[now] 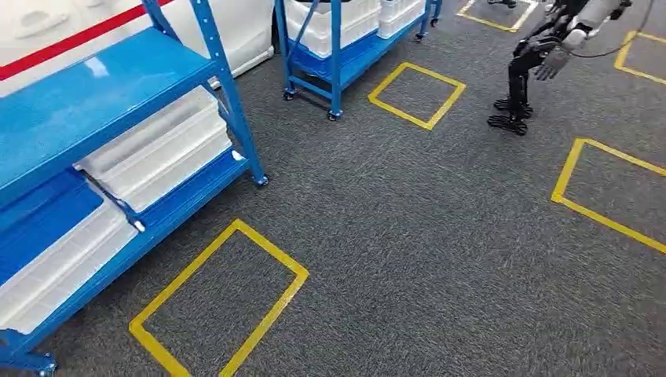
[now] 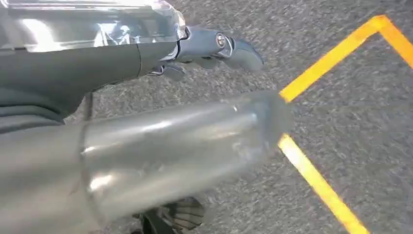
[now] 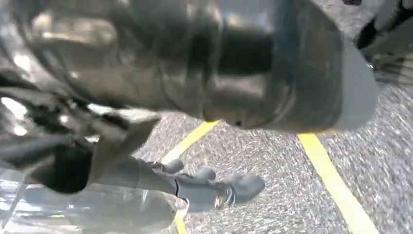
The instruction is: Take the parts from the cabinet and place them on the table.
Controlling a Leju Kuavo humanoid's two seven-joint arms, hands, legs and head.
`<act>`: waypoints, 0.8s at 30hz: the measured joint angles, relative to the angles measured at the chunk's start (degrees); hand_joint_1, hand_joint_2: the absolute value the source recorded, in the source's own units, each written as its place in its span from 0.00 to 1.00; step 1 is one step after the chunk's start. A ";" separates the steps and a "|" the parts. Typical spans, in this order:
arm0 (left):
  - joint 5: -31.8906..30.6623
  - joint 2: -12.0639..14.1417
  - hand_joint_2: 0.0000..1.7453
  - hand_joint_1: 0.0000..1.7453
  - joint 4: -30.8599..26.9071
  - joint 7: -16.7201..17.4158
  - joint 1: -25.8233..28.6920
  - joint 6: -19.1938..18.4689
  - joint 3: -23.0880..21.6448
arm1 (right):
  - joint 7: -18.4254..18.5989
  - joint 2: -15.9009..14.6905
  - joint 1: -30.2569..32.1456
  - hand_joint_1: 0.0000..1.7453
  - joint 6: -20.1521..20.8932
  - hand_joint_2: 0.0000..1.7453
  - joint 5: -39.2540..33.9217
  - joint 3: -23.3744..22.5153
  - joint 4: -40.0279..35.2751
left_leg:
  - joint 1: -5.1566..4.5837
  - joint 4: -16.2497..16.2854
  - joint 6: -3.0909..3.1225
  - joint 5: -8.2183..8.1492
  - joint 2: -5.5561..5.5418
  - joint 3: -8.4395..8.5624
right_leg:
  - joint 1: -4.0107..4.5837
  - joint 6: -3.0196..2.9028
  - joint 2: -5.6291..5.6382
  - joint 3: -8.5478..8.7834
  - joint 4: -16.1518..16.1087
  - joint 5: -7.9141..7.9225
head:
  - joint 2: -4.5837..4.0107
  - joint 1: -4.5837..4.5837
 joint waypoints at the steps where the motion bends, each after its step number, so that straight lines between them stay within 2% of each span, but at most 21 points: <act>1: -0.61 0.46 0.00 0.00 1.32 0.17 0.07 0.61 -0.74 | 0.00 0.15 -0.02 0.00 0.00 0.00 0.00 0.00 0.00 | 0.00 -4.22 0.08 2.57 0.24 2.28 | -0.01 0.10 -0.65 0.17 0.07 -0.16 | 0.00 -0.02; 2: -1.03 0.66 0.00 0.00 2.14 0.15 0.09 1.00 -1.27 | -0.04 0.22 -0.03 0.00 0.00 0.00 -0.02 0.00 0.00 | -0.01 -9.48 0.24 5.11 0.94 5.09 | -0.02 0.27 -1.22 0.41 0.13 -0.37 | 0.00 -0.02; 3: -1.29 0.87 0.00 0.00 3.01 0.07 0.05 1.35 -1.77 | -0.24 0.35 0.00 0.00 0.00 0.00 -0.11 -0.02 0.00 | -0.10 -14.84 0.58 7.15 2.91 8.01 | 0.02 0.53 -1.84 0.74 0.22 -0.62 | 0.00 0.00; 4: -1.48 0.92 0.00 0.00 3.71 0.00 -0.10 1.57 -2.25 | -0.41 0.35 0.06 0.00 0.00 0.00 -0.22 -0.04 0.00 | -0.77 -16.21 1.04 6.19 4.47 8.68 | 0.46 0.94 -2.39 0.82 0.32 -0.90 | 0.00 0.00; 5: -1.55 0.94 0.00 0.00 4.26 -0.09 -0.09 1.70 -2.60 | -0.57 0.35 0.03 0.00 0.00 0.00 -0.24 -0.04 0.00 | -0.77 -16.46 1.46 6.60 3.67 8.42 | 0.38 1.19 -2.82 1.00 0.36 -1.02 | 0.00 0.02; 7: -1.07 1.18 0.00 0.00 5.26 0.46 0.35 1.92 -2.84 | -0.68 0.42 -0.26 0.00 0.00 0.00 -0.24 -0.07 0.00 | -0.93 -16.32 1.85 6.44 2.71 8.23 | 0.25 1.73 -3.50 1.27 0.13 -1.02 | 0.02 0.00; 8: -1.00 1.35 0.00 0.00 5.59 0.63 0.63 2.01 -2.84 | -0.72 0.50 -0.48 0.00 0.00 0.00 -0.24 -0.07 0.00 | -0.82 -16.80 2.34 6.69 2.13 8.34 | 0.40 2.14 -4.02 1.63 0.00 -1.09 | 0.00 0.00; 9: -0.98 1.38 0.00 0.00 5.92 0.72 0.76 2.03 -2.90 | -0.87 0.55 -0.47 0.00 -0.02 0.00 -0.24 -0.07 0.00 | -0.25 -17.45 2.81 7.17 1.53 9.14 | 0.00 2.57 -2.74 1.71 0.56 -1.76 | 0.00 0.00; 10: -0.96 1.40 0.00 0.00 6.22 0.79 0.74 2.05 -3.04 | -0.94 0.55 -0.30 0.00 -0.02 0.00 -0.24 -0.09 0.00 | -0.24 -17.58 3.18 7.31 1.01 9.12 | -0.05 2.65 0.04 0.89 2.58 -3.35 | 0.00 0.02; 11: -0.96 1.42 0.00 0.00 6.44 0.87 0.67 2.05 -3.17 | -1.05 0.55 -0.11 0.00 -0.02 0.00 -0.24 -0.09 0.00 | -0.26 -17.54 3.49 7.48 0.58 8.94 | -0.18 2.65 1.74 -0.94 6.36 -5.66 | 0.00 0.02; 13: -0.96 1.46 0.00 0.00 6.73 0.87 0.62 2.05 -3.54 | -1.05 0.55 0.01 0.00 -0.02 0.00 -0.24 -0.09 0.00 | -0.32 -17.49 3.61 7.51 -0.79 8.77 | -0.24 2.81 2.89 -5.69 15.83 -9.53 | 0.00 0.02; 14: -0.94 1.51 0.00 0.00 6.88 0.96 0.67 2.05 -3.60 | -1.05 0.57 0.06 0.00 -0.02 0.00 -0.24 -0.09 0.02 | -0.33 -17.38 3.61 7.50 -1.56 8.77 | -0.25 2.88 2.96 -7.10 18.18 -9.60 | 0.00 0.02; 15: -0.96 1.53 0.00 0.00 7.03 1.03 0.75 2.05 -3.67 | -1.05 0.57 0.09 0.00 -0.02 0.00 -0.24 -0.09 0.02 | -0.32 -17.29 3.59 7.43 -2.42 8.83 | -0.30 2.89 2.99 -7.14 17.52 -8.09 | 0.00 0.02; 16: -0.96 1.53 0.00 0.00 7.07 1.03 0.79 2.05 -3.71 | -1.05 0.57 0.08 0.00 -0.02 0.00 -0.24 -0.09 0.02 | -0.31 -17.19 3.53 7.35 -3.22 8.94 | -0.37 2.83 3.06 -6.04 14.49 -5.63 | 0.00 0.02; 17: -0.96 1.53 0.00 0.00 7.16 1.03 0.78 2.05 -3.76 | -1.05 0.57 0.10 0.00 -0.11 0.00 -0.24 -0.09 0.02 | -0.28 -17.06 3.41 7.26 -4.08 9.06 | -0.43 2.72 3.44 -4.06 9.76 -2.69 | 0.00 0.02; 18: -0.96 1.53 0.00 0.00 7.32 1.03 0.75 2.05 -3.87 | -1.05 0.57 0.20 0.00 -0.15 0.00 -0.24 -0.11 0.02 | -0.25 -16.86 3.16 7.10 -4.90 9.13 | -0.56 2.51 4.91 -1.78 4.33 0.11 | 0.00 0.02; 19: -0.96 1.53 0.00 0.00 7.45 1.05 0.75 2.05 -3.91 | -1.05 0.55 0.37 0.00 -0.15 0.00 -0.24 -0.11 0.02 | -0.23 -16.68 2.93 6.95 -5.49 8.81 | -0.76 2.25 8.10 -0.73 1.67 0.11 | 0.00 0.02; 20: -0.96 1.53 0.00 0.00 7.51 1.29 0.60 2.05 -3.93 | -1.07 0.57 0.30 0.00 -0.15 0.00 -0.24 -0.13 0.02 | -0.53 -16.19 2.45 6.72 -6.20 8.58 | -0.70 2.41 7.98 -0.81 1.19 0.12 | 0.00 0.00; 21: -0.96 1.53 0.00 0.00 7.51 1.66 0.69 2.27 -3.93 | -1.07 0.57 0.12 0.00 -0.13 0.00 -0.20 -0.13 0.00 | -0.34 -16.36 2.05 6.87 -6.55 8.28 | -0.49 2.33 7.20 -0.89 1.35 0.12 | 0.00 0.00; 23: -0.96 1.53 0.00 0.00 7.51 2.90 1.08 2.60 -3.93 | -1.05 0.57 -0.15 0.00 0.15 0.00 -0.07 -0.13 0.00 | -0.13 -16.64 1.22 7.05 -7.65 8.04 | -0.28 1.65 6.19 -0.69 1.23 0.18 | 0.00 0.02; 24: -0.89 1.60 0.00 0.00 7.51 3.37 1.21 2.66 -3.93 | -1.12 0.68 -0.13 0.00 0.18 0.00 0.04 -0.13 0.02 | 0.04 -16.21 0.98 6.73 -7.67 8.07 | -0.89 1.06 5.21 -0.46 0.48 0.53 | 0.00 0.02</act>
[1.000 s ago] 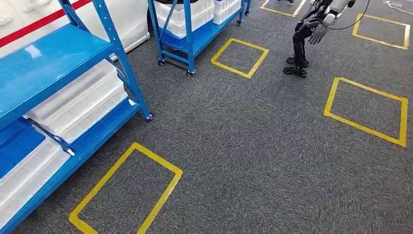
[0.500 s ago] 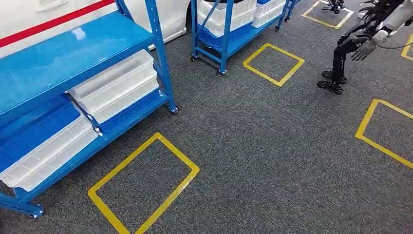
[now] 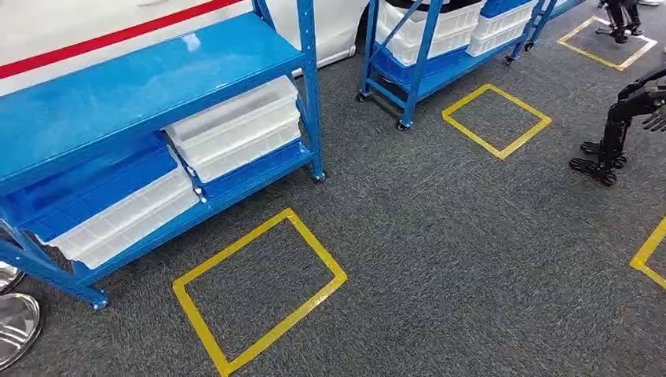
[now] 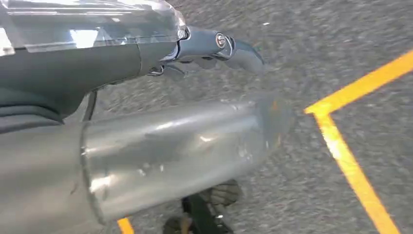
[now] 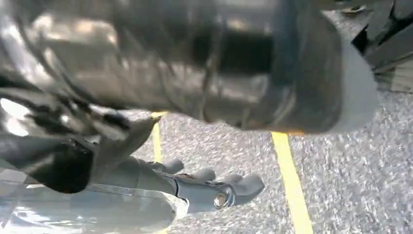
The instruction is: Take the parts from the cabinet and place them on the table.
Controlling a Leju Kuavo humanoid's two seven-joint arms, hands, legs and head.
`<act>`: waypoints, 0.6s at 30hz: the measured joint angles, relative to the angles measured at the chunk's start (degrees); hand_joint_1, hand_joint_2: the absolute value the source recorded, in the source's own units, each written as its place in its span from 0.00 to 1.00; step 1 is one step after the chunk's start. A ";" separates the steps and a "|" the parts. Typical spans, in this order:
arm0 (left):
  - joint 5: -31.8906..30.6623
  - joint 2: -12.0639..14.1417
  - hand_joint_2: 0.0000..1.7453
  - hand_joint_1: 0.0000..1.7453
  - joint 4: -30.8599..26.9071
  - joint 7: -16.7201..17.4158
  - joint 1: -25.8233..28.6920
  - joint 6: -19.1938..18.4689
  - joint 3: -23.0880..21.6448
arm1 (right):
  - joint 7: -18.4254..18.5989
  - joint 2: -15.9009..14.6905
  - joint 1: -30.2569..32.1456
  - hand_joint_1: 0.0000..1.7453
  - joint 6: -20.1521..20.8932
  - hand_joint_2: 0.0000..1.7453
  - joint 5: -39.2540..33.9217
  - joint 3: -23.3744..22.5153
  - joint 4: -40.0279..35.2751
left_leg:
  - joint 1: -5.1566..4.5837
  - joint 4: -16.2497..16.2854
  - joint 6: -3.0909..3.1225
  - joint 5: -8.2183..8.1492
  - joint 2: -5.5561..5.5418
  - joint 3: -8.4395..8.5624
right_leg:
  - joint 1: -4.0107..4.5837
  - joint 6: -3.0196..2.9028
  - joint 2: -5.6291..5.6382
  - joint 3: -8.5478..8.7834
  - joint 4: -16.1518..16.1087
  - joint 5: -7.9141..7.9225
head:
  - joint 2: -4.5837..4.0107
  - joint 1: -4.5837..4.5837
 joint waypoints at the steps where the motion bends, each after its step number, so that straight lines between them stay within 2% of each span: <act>1: 0.24 -0.04 0.00 0.00 0.00 0.39 0.20 0.02 0.00 | -0.11 0.02 0.08 0.00 0.24 0.00 0.09 0.00 0.00 | -0.32 1.67 -0.15 -1.27 3.73 -0.68 | 0.20 -0.38 -0.68 0.21 -0.25 0.01 | 0.00 -0.02; 2: 0.44 -0.04 0.00 0.00 -0.02 0.78 0.12 0.02 0.00 | -0.17 0.04 0.20 0.00 0.43 0.00 0.17 0.00 0.00 | -0.29 4.97 -0.36 -3.41 5.62 -2.41 | 0.29 -0.72 -1.48 0.23 -0.26 -0.02 | 0.00 0.00; 3: 0.55 -0.02 0.00 0.00 -0.02 0.98 0.04 -0.02 0.02 | -0.17 0.13 0.27 0.00 0.70 0.00 0.24 0.00 0.04 | -0.24 9.56 -0.60 -5.77 6.69 -4.75 | 0.46 -0.79 -2.40 0.17 -0.21 -0.08 | 0.00 -0.02; 4: 0.57 -0.04 0.00 0.00 -0.02 1.16 0.05 -0.15 0.04 | -0.17 0.13 0.30 0.00 0.72 0.00 0.33 0.00 0.13 | -0.21 13.88 -0.75 -7.58 7.14 -6.90 | 0.58 -0.89 -3.33 0.14 -0.18 -0.18 | 0.00 -0.02; 5: 0.66 -0.04 0.00 0.00 -0.02 1.24 0.11 -0.24 0.04 | -0.17 0.13 0.29 0.00 0.70 0.00 0.35 0.00 0.22 | -0.19 16.36 -0.85 -8.26 7.31 -8.14 | 0.62 -0.90 -3.99 0.11 -0.11 -0.26 | 0.00 -0.02; 6: 0.74 -0.11 0.00 0.00 -0.02 1.35 0.38 -0.42 0.07 | -0.17 0.13 0.24 0.00 0.70 0.00 0.50 0.00 0.24 | -0.17 17.61 -0.91 -7.87 7.54 -8.75 | 0.65 -0.90 -4.95 0.14 -0.04 -0.42 | 0.00 -0.02; 7: 0.76 -0.15 0.00 0.00 -0.04 1.42 0.66 -0.46 0.07 | -0.17 0.13 0.20 0.00 0.70 0.00 0.55 0.00 0.24 | -0.16 15.53 -0.91 -6.06 7.66 -7.66 | 0.66 -0.85 -5.72 0.22 0.04 -0.59 | 0.02 -0.02; 8: 0.83 -0.15 0.00 0.00 -0.09 1.48 0.82 -0.46 0.09 | -0.17 0.13 0.14 0.00 0.70 0.00 0.57 0.00 0.26 | -0.16 11.64 -0.85 -3.72 7.90 -5.62 | 0.66 -0.75 -6.38 0.38 0.11 -0.78 | 0.00 -0.02; 9: 0.81 -0.15 0.00 0.00 -0.13 1.51 0.87 -0.46 0.09 | -0.22 0.13 0.07 0.00 0.70 0.00 0.59 0.00 0.26 | -0.18 6.19 -0.65 -1.11 8.76 -2.68 | 0.66 -0.56 -7.05 0.69 0.11 -0.96 | 0.00 -0.02; 10: 0.61 -0.15 0.00 0.00 -0.24 1.53 0.82 -0.46 0.09 | -0.35 0.15 0.00 0.00 0.70 0.00 0.61 0.00 0.26 | -0.31 1.50 -0.32 0.45 11.01 -0.12 | 0.75 -0.29 -7.62 1.02 0.11 -1.15 | 0.00 -0.02; 11: 0.44 -0.15 0.00 0.00 -0.26 1.57 0.66 -0.53 0.09 | -0.50 0.15 -0.03 0.00 0.70 0.00 0.61 0.00 0.26 | -1.00 0.28 0.18 -0.42 12.71 0.29 | 1.17 0.10 -8.15 1.14 0.18 -1.40 | 0.00 -0.02; 12: 0.37 -0.15 0.00 0.00 -0.39 1.57 0.60 -0.63 0.09 | -0.61 0.20 -0.14 0.00 0.72 0.00 0.61 0.00 0.28 | -0.95 0.09 0.65 -0.12 11.78 0.18 | 1.11 0.32 -8.62 1.27 0.12 -1.45 | 0.00 0.00; 15: 0.33 -0.18 0.00 0.00 -0.76 1.57 1.06 -1.02 0.09 | -0.81 0.30 -0.87 0.00 0.76 0.00 0.68 0.00 0.28 | -0.94 -0.30 1.54 0.09 10.04 0.05 | 1.27 1.23 -10.09 2.10 -0.41 -1.45 | 0.00 0.00; 16: 0.35 -0.22 0.00 0.00 -0.96 1.51 1.19 -1.25 0.09 | -0.81 0.31 -0.83 0.00 0.77 0.00 0.76 0.00 0.28 | -0.41 -0.87 1.97 0.59 9.46 0.72 | 0.82 1.80 -7.37 2.14 0.30 -2.10 | 0.00 0.00; 17: 0.35 -0.24 0.00 0.00 -1.05 1.51 1.13 -1.29 0.11 | -0.85 0.31 -0.72 0.00 0.77 0.00 0.79 0.00 0.28 | -0.36 -0.90 2.30 0.71 8.89 0.63 | 0.75 1.81 -4.39 1.12 2.40 -3.87 | 0.00 0.00; 18: 0.35 -0.24 0.00 0.00 -1.07 1.48 0.97 -1.31 0.11 | -0.85 0.33 -0.61 0.00 0.76 0.00 0.81 0.00 0.31 | -0.37 -0.88 2.57 0.84 8.31 0.44 | 0.67 1.79 -3.02 -0.88 6.42 -6.32 | 0.00 0.00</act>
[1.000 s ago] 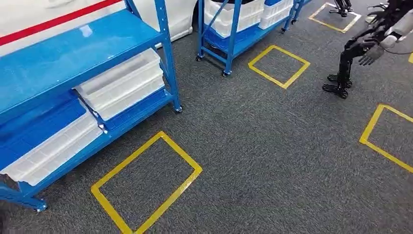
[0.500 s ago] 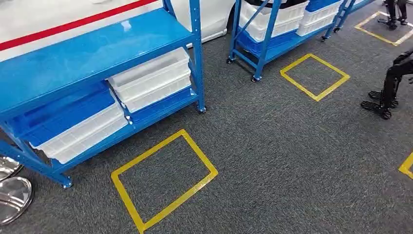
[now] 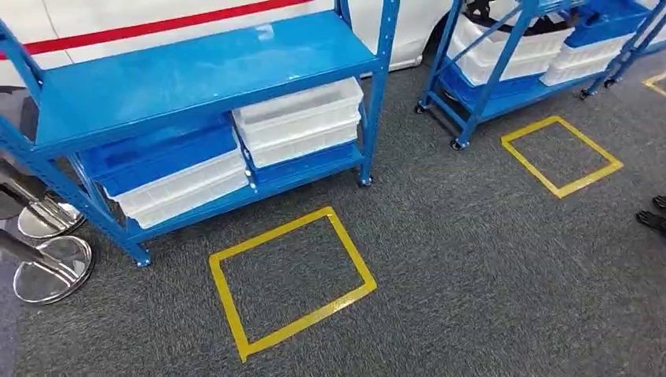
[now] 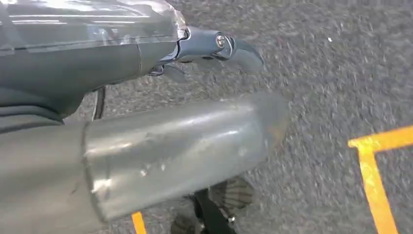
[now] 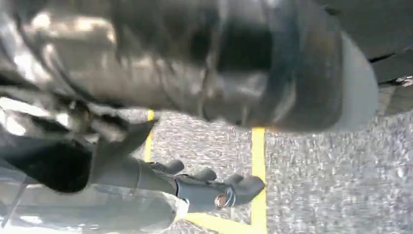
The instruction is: Take the parts from the cabinet and place them on the table.
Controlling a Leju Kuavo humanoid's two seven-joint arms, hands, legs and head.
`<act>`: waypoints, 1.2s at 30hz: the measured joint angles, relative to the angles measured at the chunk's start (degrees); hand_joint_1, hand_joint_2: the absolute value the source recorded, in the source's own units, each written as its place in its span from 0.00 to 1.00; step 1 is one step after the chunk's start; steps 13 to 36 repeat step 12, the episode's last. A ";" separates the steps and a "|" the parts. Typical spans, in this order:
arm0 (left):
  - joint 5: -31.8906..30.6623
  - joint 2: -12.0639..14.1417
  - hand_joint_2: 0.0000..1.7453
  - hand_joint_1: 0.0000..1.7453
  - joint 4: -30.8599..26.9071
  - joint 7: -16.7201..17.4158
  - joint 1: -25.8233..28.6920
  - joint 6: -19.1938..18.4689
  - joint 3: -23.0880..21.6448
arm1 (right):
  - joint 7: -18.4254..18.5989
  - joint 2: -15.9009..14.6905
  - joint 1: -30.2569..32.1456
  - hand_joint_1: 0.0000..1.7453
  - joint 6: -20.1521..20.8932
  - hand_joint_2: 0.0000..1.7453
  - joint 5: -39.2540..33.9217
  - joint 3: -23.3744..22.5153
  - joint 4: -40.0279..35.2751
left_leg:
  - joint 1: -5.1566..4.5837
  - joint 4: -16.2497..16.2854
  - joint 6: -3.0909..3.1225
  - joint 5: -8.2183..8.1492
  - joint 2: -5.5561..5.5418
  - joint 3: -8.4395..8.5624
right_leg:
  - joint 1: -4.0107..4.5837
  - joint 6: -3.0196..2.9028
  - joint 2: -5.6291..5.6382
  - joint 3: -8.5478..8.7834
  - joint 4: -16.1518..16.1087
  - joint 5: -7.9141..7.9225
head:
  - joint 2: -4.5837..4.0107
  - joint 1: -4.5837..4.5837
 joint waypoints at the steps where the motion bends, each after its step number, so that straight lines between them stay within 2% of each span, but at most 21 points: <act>1: 0.00 0.02 0.00 0.00 -0.02 -0.02 -0.14 -0.02 0.00 | 0.00 0.00 0.10 0.00 0.00 0.00 0.02 0.00 0.00 | -0.06 0.01 0.14 0.08 -0.59 -0.10 | 0.00 0.04 0.50 -2.25 4.58 -2.14 | 0.00 -0.02; 2: 0.02 0.02 0.00 0.00 -0.09 -0.07 -0.19 -0.02 0.00 | -0.02 0.00 0.19 0.00 0.04 0.00 0.04 0.00 0.02 | -0.13 0.03 0.18 0.08 -1.33 -0.20 | 0.02 0.10 0.68 -4.41 8.67 -3.55 | 0.00 0.00; 3: 0.04 0.02 0.00 0.00 -0.22 -0.11 -0.12 -0.06 0.00 | -0.15 0.00 0.22 0.00 0.11 0.00 0.04 0.00 0.04 | -0.18 0.07 0.18 0.08 -2.17 -0.19 | 0.00 0.11 0.74 -5.77 10.89 -3.54 | 0.00 0.00; 4: 0.15 -0.02 0.00 0.00 -0.44 -0.29 -0.07 -0.20 0.00 | -0.44 0.00 0.26 0.00 0.11 0.00 -0.11 0.00 0.04 | -0.20 0.08 0.39 -0.29 -2.59 -0.06 | 0.00 0.06 0.75 -5.77 10.11 -1.85 | 0.00 0.00; 5: 0.37 -0.11 0.00 0.00 -0.63 -0.61 0.15 -0.44 0.04 | -0.72 0.00 0.30 0.00 0.11 0.00 -0.57 -0.13 0.04 | -0.22 0.19 0.35 -0.42 -3.10 0.14 | 0.01 -0.07 0.80 -4.66 7.02 0.90 | 0.00 0.00; 7: 0.46 -0.46 0.00 0.00 -1.11 -0.87 0.59 -0.68 0.07 | -1.09 0.02 0.35 0.00 0.17 0.00 -0.87 -0.53 0.04 | -0.25 0.32 0.10 -1.21 -3.86 0.80 | 0.01 -0.63 1.33 -0.76 -2.24 6.26 | 0.00 0.00; 8: 0.46 -0.57 0.00 0.00 -1.29 -0.92 0.78 -0.68 0.09 | -1.20 0.02 0.44 0.00 0.17 0.00 -0.90 -0.70 0.04 | -0.42 0.49 -0.24 -1.69 -4.05 0.81 | 0.12 -0.97 2.14 0.44 -5.17 6.14 | 0.00 0.00; 9: 0.48 -0.61 0.00 0.00 -1.44 -0.96 0.74 -0.70 0.09 | -1.36 0.02 0.28 0.00 0.18 0.00 -0.94 -0.81 0.04 | -0.67 0.69 -0.72 -2.51 -4.32 0.86 | 0.26 -0.94 2.15 0.81 -5.84 5.02 | 0.00 -0.02; 11: 0.50 -0.61 0.00 0.00 -1.77 -1.11 0.80 -0.85 0.09 | -1.36 0.04 0.28 0.00 0.24 0.00 -0.96 -0.87 0.04 | -0.48 0.42 -1.49 -2.95 -4.41 1.15 | 0.60 -1.64 2.01 1.03 -5.95 4.49 | 0.00 -0.02; 12: 0.50 -0.61 0.00 0.00 -1.90 -1.18 0.70 -0.87 0.09 | -1.38 0.07 0.25 0.00 0.26 0.00 -0.94 -0.87 0.04 | -0.48 0.31 -1.78 -3.03 -4.54 1.44 | 0.41 -1.89 1.96 1.45 -6.19 4.56 | 0.00 0.00; 36: 0.50 -0.61 0.00 0.00 -1.90 -1.18 0.70 -0.87 0.09 | -1.38 0.07 0.25 0.00 0.26 0.00 -0.94 -0.87 0.04 | -0.48 0.31 -1.78 -3.03 -4.54 1.44 | 0.41 -1.89 1.96 1.45 -6.19 4.56 | 0.00 0.00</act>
